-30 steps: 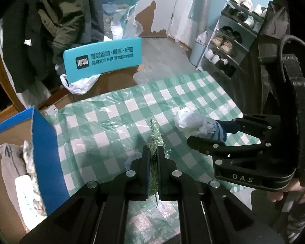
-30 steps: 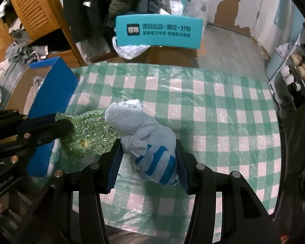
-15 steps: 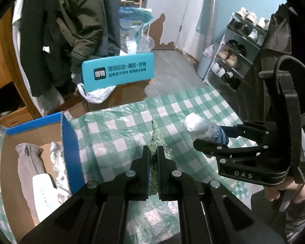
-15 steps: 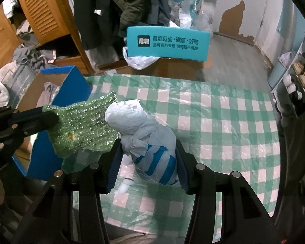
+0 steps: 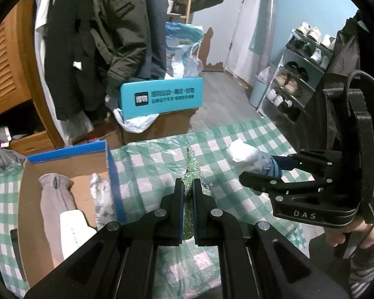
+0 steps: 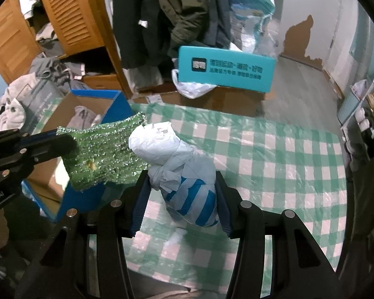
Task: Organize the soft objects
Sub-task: 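Lift and carry the glittery bag and striped sock over the shoebox with both tools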
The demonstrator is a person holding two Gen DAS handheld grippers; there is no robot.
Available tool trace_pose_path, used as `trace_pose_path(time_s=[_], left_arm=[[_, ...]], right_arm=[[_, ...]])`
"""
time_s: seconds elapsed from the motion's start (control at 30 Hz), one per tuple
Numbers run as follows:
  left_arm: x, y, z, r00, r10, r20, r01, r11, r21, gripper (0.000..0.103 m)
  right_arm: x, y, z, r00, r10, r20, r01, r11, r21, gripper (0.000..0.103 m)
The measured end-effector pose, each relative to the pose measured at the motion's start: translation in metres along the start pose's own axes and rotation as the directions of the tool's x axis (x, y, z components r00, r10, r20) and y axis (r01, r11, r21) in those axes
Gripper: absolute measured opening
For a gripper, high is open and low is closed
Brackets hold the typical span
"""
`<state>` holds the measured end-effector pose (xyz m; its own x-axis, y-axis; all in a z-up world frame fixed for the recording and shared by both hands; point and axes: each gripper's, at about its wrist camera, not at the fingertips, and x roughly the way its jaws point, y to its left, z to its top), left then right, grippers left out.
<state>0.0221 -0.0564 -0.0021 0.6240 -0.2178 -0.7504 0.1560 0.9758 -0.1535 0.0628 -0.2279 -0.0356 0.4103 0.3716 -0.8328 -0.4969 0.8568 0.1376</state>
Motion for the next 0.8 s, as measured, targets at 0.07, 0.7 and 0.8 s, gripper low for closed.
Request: trace_pose_path(time_s=[0.07,0.7,0.8], left_arm=[[-0.005,0.006,0.001,1.000,0.006,0.007,-0.006,1.000,-0.013,0.006],[-0.042,0.068,-0.012,0.995,0.074,0.060,-0.068,0.992,-0.102,0.006],[-0.047,0.077,-0.016,0.994,0.091,0.065,-0.084,0.990,-0.113,0.006]], right_arm=[[0.001,0.007,0.004,1.000,0.009,0.002,-0.009,1.000,-0.006,0.049],[0.019,0.075,0.034,0.998,0.064,-0.008,-0.064,0.994,-0.093,0.049],[0.024,0.088,0.038,0.997,0.072,-0.016,-0.073,0.991,-0.111,0.049]])
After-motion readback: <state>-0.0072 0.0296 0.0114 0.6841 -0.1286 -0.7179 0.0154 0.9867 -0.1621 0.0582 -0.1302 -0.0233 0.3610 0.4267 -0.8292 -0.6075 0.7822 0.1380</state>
